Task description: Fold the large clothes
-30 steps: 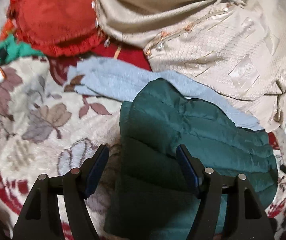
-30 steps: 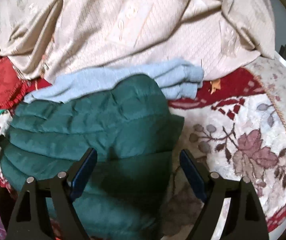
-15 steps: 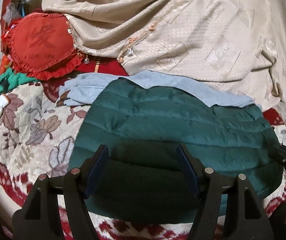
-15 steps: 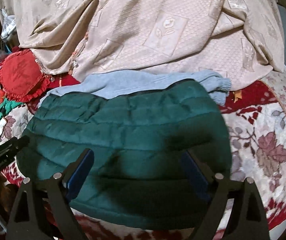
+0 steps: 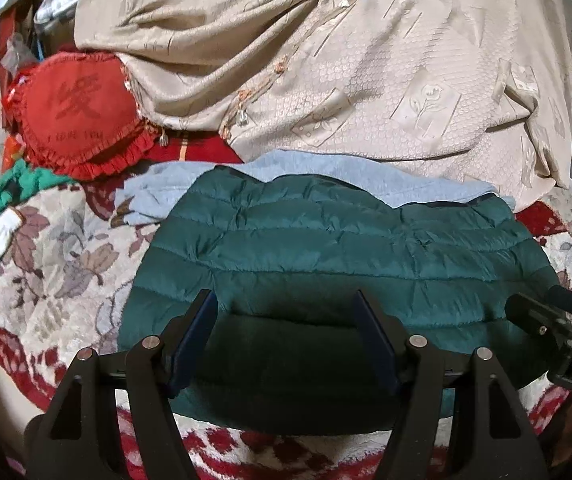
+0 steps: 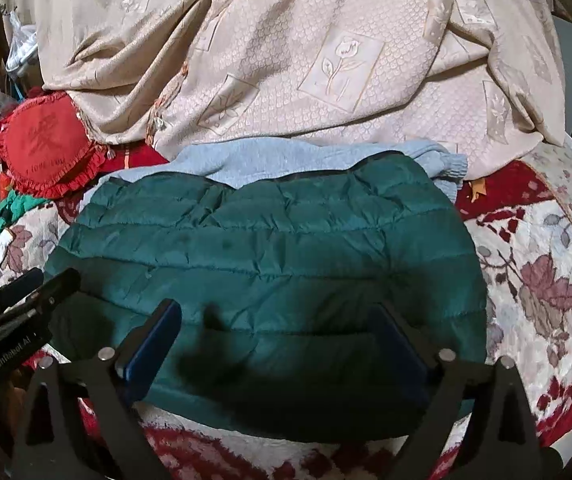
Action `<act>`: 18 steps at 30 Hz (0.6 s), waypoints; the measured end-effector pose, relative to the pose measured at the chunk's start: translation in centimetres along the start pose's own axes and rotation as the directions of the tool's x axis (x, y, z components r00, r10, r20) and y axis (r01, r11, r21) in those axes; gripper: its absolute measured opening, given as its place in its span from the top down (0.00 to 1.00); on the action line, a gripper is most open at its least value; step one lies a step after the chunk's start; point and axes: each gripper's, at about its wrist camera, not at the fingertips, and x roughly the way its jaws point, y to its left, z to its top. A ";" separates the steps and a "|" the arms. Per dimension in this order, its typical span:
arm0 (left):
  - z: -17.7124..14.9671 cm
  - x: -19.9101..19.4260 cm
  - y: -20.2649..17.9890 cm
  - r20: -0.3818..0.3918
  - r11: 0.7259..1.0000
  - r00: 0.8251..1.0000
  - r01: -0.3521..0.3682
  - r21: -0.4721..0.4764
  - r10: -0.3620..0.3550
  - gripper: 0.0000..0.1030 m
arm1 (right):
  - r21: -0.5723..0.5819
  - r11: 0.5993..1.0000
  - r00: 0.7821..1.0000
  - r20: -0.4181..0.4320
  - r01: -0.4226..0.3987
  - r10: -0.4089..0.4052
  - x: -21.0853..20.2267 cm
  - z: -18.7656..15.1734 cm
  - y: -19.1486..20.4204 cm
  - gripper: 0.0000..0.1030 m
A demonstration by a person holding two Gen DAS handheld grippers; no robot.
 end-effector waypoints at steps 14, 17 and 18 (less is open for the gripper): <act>-0.4 -1.7 -0.6 0.039 0.999 0.999 -0.031 0.008 0.031 0.49 | -0.015 1.000 1.000 0.022 0.005 -0.004 -1.3 -0.6 0.5 0.04; -0.4 -2.1 -0.6 0.048 0.999 0.998 -0.037 0.009 0.037 0.49 | -0.016 1.000 1.000 0.027 0.003 -0.002 -1.5 -0.7 0.6 0.04; -0.4 -2.1 -0.5 0.049 0.999 0.998 -0.039 0.009 0.038 0.49 | -0.017 1.000 1.000 0.027 0.001 -0.001 -1.6 -0.7 0.6 0.04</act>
